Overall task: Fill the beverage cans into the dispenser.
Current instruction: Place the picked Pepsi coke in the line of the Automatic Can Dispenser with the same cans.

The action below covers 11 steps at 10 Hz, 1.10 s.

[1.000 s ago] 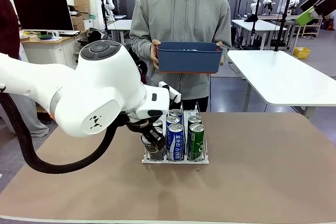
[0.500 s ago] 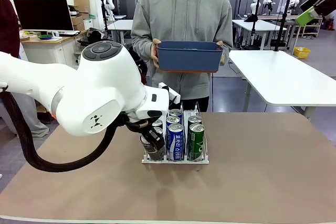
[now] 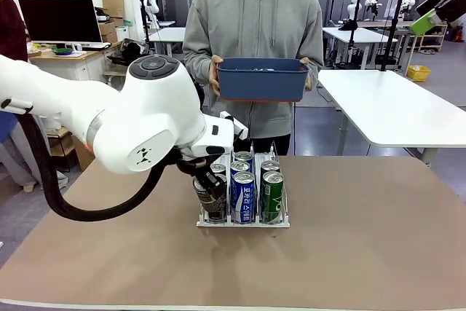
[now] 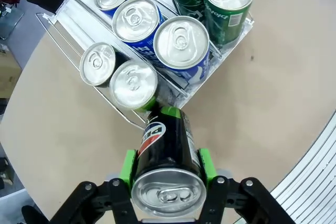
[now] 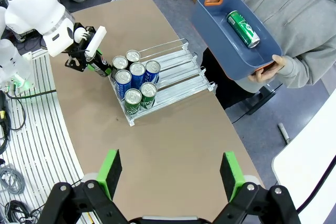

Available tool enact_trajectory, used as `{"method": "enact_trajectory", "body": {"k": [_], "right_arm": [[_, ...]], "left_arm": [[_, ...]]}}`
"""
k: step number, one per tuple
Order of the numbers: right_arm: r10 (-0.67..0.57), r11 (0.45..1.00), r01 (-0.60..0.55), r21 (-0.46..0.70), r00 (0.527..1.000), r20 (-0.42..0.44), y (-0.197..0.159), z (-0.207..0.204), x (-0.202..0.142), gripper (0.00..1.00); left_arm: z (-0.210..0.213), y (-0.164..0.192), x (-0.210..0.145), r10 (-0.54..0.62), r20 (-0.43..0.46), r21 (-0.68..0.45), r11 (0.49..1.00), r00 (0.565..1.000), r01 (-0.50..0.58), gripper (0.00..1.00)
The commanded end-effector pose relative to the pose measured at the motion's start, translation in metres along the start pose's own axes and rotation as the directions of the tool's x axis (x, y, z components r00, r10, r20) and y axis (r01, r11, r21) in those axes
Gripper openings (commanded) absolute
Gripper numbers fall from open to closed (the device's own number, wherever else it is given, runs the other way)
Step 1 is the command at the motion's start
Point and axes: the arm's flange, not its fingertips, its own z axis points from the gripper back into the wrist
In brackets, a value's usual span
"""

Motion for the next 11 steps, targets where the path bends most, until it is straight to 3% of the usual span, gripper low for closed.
{"method": "enact_trajectory", "body": {"k": [1, 11], "right_arm": [[0.006, 1.0, -0.006, 0.003, 1.0, -0.001, 0.0, -0.001, -0.001, 1.0], [0.006, 1.0, -0.006, 0.003, 1.0, -0.001, 0.0, -0.001, -0.001, 1.0]], "left_arm": [[-0.01, 0.011, 0.015, 0.011, 0.014, 0.032, 0.999, 1.0, -0.011, 0.58], [-0.052, 0.039, 0.043, 0.099, 0.01, -0.007, 0.995, 0.995, -0.099, 0.58]]}}
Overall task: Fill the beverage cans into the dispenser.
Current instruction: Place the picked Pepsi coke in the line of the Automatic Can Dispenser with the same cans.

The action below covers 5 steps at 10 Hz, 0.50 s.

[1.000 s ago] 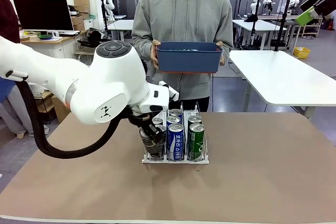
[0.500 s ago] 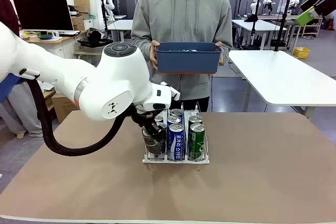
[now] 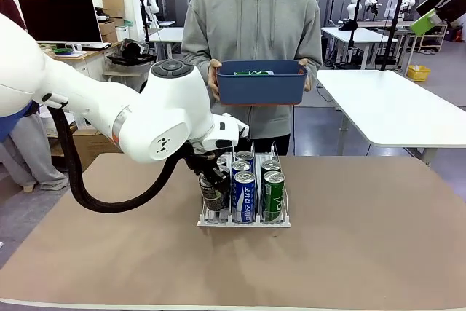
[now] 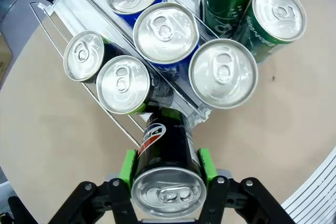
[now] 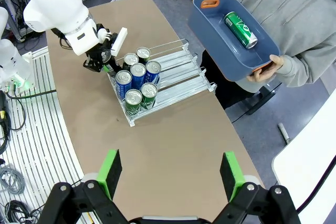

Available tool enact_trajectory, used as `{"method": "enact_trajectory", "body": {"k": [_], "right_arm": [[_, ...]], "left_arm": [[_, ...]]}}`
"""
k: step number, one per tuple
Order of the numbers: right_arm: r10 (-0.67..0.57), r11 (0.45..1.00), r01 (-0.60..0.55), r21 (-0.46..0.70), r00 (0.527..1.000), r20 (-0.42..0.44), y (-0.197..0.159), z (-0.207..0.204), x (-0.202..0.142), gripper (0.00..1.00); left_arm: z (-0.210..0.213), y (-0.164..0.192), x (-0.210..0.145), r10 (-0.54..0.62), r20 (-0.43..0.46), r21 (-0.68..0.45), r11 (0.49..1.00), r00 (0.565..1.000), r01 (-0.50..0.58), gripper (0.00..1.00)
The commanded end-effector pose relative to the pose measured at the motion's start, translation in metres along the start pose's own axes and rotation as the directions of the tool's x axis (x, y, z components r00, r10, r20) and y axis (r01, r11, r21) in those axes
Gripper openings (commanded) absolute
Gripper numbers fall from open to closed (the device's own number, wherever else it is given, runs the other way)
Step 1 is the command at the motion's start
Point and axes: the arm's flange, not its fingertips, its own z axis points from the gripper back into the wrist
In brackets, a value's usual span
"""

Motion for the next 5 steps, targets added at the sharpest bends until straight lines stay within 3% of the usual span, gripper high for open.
{"method": "enact_trajectory", "body": {"k": [1, 5], "right_arm": [[0.006, 1.0, -0.006, 0.003, 1.0, -0.001, 0.0, -0.001, -0.001, 1.0], [0.006, 1.0, -0.006, 0.003, 1.0, -0.001, 0.0, -0.001, -0.001, 1.0]], "left_arm": [[-0.014, 0.012, 0.019, 0.024, 0.053, 0.013, 1.0, 0.998, -0.025, 0.58], [-0.032, 0.017, 0.02, 0.046, -0.037, -0.029, 0.998, 0.998, -0.047, 0.58]]}}
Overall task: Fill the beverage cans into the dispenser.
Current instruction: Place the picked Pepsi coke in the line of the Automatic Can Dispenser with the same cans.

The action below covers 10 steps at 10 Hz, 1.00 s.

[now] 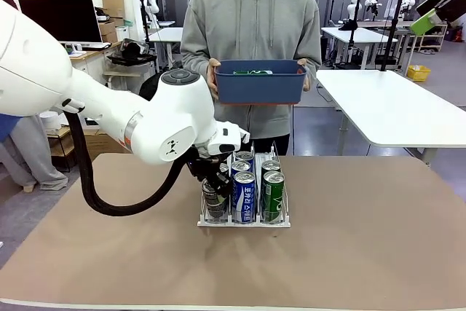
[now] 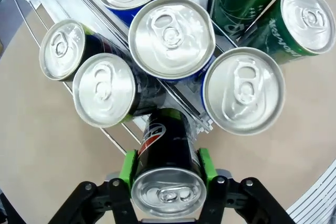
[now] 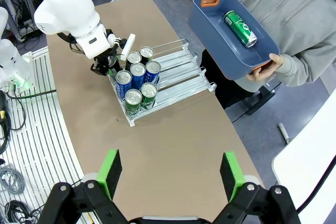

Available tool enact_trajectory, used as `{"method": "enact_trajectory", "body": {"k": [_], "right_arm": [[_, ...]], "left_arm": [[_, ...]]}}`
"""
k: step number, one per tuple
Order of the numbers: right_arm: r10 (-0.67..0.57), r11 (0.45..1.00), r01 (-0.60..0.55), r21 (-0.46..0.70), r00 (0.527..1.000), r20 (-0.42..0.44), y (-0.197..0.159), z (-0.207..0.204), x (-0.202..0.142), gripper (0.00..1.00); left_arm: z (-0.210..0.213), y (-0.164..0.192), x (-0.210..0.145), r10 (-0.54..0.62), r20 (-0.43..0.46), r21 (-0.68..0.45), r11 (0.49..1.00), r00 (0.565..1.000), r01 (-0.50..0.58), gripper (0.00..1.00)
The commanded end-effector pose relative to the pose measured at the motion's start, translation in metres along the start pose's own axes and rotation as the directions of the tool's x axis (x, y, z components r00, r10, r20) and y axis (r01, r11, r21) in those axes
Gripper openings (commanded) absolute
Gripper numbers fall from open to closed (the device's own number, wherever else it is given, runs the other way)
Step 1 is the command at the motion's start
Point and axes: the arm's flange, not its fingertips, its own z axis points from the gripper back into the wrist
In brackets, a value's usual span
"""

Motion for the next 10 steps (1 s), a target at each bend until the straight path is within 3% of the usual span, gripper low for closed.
{"method": "enact_trajectory", "body": {"k": [1, 2, 3, 6, 10], "right_arm": [[0.006, 1.0, -0.006, 0.003, 1.0, -0.001, 0.0, -0.001, -0.001, 1.0], [0.006, 1.0, -0.006, 0.003, 1.0, -0.001, 0.0, -0.001, -0.001, 1.0], [0.006, 1.0, -0.006, 0.003, 1.0, -0.001, 0.0, -0.001, -0.001, 1.0], [0.006, 1.0, -0.006, 0.003, 1.0, -0.001, 0.0, -0.001, -0.001, 1.0], [0.006, 1.0, -0.006, 0.003, 1.0, -0.001, 0.0, -0.001, -0.001, 1.0]], "left_arm": [[-0.004, 0.01, 0.013, 0.024, -0.01, -0.007, 1.0, 1.0, -0.024, 0.58], [-0.006, 0.01, 0.013, 0.025, -0.02, -0.016, 1.0, 0.999, -0.026, 0.58], [-0.007, 0.01, 0.013, 0.029, -0.028, -0.022, 0.999, 0.999, -0.03, 0.66], [0.006, 0.01, 0.008, 0.044, -0.014, -0.019, 0.999, 0.999, -0.045, 0.97], [0.043, -0.002, -0.018, 0.042, 0.069, -0.015, 0.999, 0.997, -0.041, 1.0]]}}
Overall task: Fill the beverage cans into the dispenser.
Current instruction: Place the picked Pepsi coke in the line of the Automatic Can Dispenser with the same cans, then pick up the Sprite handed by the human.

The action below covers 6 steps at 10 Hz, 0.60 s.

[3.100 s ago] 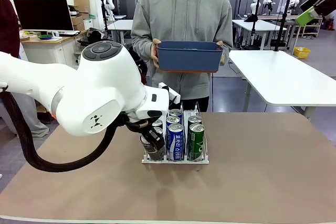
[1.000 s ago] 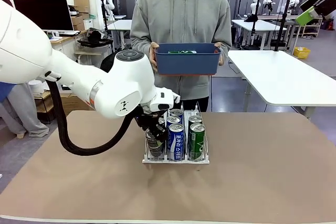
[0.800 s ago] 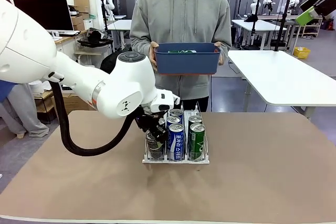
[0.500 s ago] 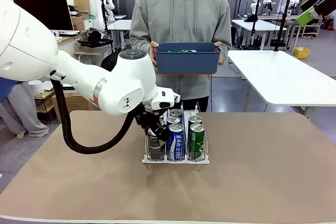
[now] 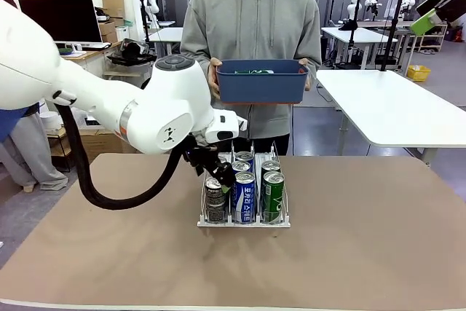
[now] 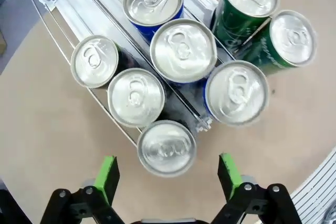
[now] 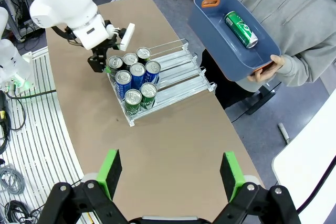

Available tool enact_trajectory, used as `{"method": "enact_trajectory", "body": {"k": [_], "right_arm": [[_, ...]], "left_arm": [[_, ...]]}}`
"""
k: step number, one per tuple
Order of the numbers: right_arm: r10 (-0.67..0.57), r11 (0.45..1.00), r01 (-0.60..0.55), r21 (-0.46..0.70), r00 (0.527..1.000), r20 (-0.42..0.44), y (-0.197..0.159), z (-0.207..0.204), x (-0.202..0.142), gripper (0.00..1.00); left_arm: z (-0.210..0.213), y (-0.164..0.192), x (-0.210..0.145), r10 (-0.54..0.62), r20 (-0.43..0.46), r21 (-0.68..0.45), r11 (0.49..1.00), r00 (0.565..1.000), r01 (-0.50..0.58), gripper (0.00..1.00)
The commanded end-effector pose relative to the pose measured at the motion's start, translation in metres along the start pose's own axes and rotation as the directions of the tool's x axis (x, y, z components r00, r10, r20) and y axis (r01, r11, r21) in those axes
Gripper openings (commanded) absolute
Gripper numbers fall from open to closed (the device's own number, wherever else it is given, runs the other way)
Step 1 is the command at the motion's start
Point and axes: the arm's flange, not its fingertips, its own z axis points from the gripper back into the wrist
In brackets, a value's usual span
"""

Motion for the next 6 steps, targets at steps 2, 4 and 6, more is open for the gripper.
{"method": "enact_trajectory", "body": {"k": [2, 4, 6], "right_arm": [[0.006, 1.0, -0.006, 0.003, 1.0, -0.001, 0.0, -0.001, -0.001, 1.0], [0.006, 1.0, -0.006, 0.003, 1.0, -0.001, 0.0, -0.001, -0.001, 1.0], [0.006, 1.0, -0.006, 0.003, 1.0, -0.001, 0.0, -0.001, -0.001, 1.0]], "left_arm": [[0.0, 0.0, 0.0, 0.0, 0.0, 0.0, 1.0, 1.0, 0.0, 1.0], [0.0, 0.0, 0.0, 0.0, 0.0, 0.0, 1.0, 1.0, 0.0, 1.0], [0.0, 0.0, 0.0, 0.0, 0.0, 0.0, 1.0, 1.0, 0.0, 1.0]]}}
